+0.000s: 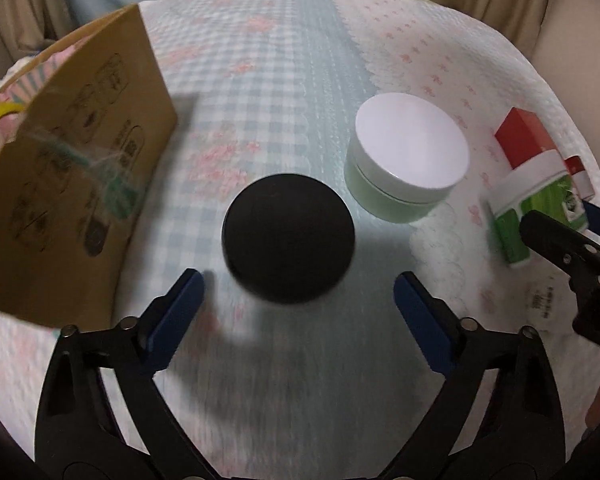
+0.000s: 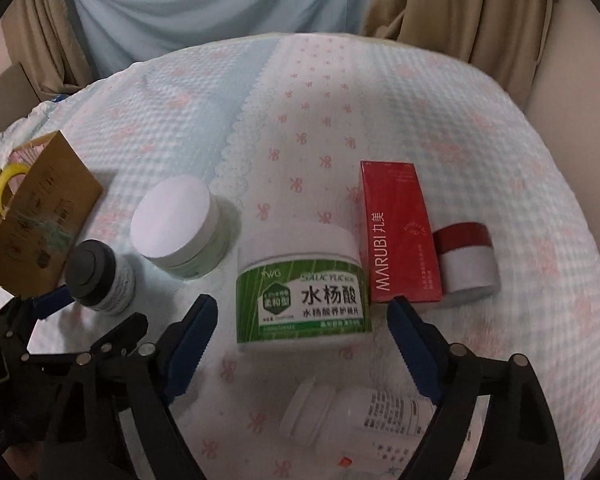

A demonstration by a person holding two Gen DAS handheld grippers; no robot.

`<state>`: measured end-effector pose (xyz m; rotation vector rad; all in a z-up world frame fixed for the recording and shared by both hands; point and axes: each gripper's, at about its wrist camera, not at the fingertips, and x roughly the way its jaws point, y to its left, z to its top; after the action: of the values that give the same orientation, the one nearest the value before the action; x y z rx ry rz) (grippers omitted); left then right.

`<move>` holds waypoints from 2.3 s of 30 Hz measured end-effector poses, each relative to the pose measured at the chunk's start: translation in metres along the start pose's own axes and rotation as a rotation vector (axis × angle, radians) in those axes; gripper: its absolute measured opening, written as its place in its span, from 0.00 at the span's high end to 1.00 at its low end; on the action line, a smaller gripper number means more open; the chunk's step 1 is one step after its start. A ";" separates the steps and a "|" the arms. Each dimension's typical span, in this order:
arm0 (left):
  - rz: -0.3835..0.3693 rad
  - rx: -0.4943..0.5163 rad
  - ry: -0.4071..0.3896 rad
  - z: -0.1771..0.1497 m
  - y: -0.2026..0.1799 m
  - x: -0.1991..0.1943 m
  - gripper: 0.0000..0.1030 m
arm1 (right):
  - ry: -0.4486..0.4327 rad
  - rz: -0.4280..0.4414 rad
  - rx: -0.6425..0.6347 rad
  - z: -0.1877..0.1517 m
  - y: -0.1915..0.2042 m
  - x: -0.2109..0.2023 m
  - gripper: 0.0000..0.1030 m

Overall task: Organize rigid objects
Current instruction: 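Grasp the black-lidded jar with left tool while right tool grasps the green-labelled jar, then carry both jars into the cardboard box and open both tools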

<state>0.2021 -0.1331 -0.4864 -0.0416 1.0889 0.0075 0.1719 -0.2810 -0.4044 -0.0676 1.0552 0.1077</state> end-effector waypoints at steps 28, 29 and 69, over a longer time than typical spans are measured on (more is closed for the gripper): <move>0.009 0.001 -0.019 0.004 0.007 -0.017 0.48 | -0.003 -0.039 0.057 -0.004 0.005 -0.002 0.36; 0.008 -0.001 -0.024 0.004 0.007 -0.022 0.48 | -0.008 -0.036 0.061 -0.005 0.005 -0.006 0.36; -0.029 -0.126 -0.225 0.085 0.185 -0.350 0.48 | -0.199 0.222 0.166 0.093 0.170 -0.285 0.36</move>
<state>0.1105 0.0596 -0.1426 -0.1657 0.8613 0.0538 0.0925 -0.1183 -0.1116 0.2069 0.8664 0.2226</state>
